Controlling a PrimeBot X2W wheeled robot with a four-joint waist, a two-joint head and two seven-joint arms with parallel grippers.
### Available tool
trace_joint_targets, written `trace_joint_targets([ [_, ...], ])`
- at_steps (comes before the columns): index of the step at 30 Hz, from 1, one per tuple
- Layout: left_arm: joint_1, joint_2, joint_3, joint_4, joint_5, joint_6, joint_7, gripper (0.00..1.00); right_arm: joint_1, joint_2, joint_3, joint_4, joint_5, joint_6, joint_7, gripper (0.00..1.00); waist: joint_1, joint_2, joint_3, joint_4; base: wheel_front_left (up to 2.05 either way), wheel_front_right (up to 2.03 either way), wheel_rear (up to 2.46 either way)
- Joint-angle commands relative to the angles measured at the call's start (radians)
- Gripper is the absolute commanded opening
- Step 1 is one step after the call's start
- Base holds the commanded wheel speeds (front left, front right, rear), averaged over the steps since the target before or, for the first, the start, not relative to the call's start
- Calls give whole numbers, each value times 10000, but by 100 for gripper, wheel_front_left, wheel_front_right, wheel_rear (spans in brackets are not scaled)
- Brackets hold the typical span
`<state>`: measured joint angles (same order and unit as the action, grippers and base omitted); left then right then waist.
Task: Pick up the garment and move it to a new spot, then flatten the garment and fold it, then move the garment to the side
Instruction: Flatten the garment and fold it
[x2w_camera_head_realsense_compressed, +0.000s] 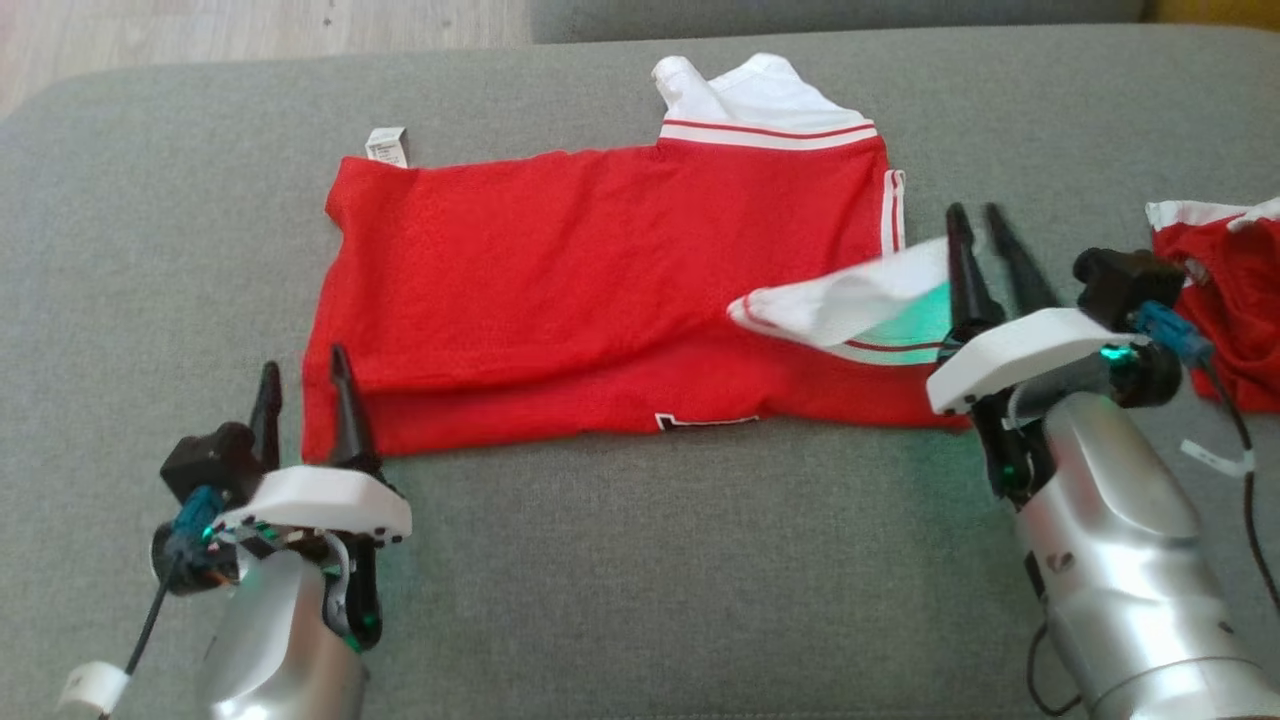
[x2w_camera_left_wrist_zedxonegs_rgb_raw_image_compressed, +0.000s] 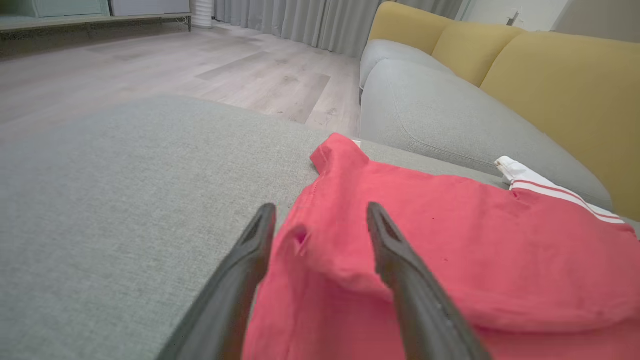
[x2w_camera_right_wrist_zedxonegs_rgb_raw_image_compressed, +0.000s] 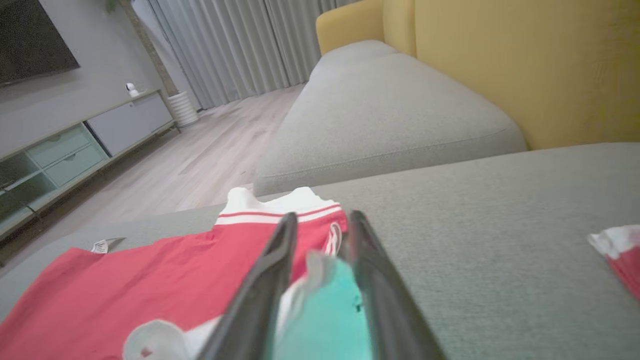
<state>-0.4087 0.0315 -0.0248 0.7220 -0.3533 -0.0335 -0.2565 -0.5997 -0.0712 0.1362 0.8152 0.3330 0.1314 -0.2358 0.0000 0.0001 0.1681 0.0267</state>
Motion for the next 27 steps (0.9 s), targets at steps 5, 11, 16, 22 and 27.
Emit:
trace_joint_targets([
  [5, 254, 310, 500, -923, 1365, 256, -53, 100, -59, 202, -638, -845, -1440, -7, -253, 100, 0, -1, -295, 9, 0, 0, 0],
  [11, 1397, 336, 373, -1591, 2365, 333, -53, 100, 1479, 207, -626, -2051, -1877, -7, -257, 100, 0, -1, -771, 1, 0, 0, 0],
  [16, 2616, 297, 430, -2222, 2724, 439, -53, 100, 2925, 208, -443, -2613, -1882, -7, -258, 100, 0, -1, -1124, -61, 0, 0, 0],
  [22, 3718, 236, 586, -2752, 2719, 530, -53, 100, 3984, 209, -324, -2646, -1625, -7, -259, 100, 0, -1, -1512, -142, 0, 0, 0],
  [27, 4266, 203, 557, -3059, 2669, 581, -53, 100, 4439, 209, -230, -2589, -1418, -7, -259, 100, 0, -1, -1715, -196, 0, 0, 0],
])
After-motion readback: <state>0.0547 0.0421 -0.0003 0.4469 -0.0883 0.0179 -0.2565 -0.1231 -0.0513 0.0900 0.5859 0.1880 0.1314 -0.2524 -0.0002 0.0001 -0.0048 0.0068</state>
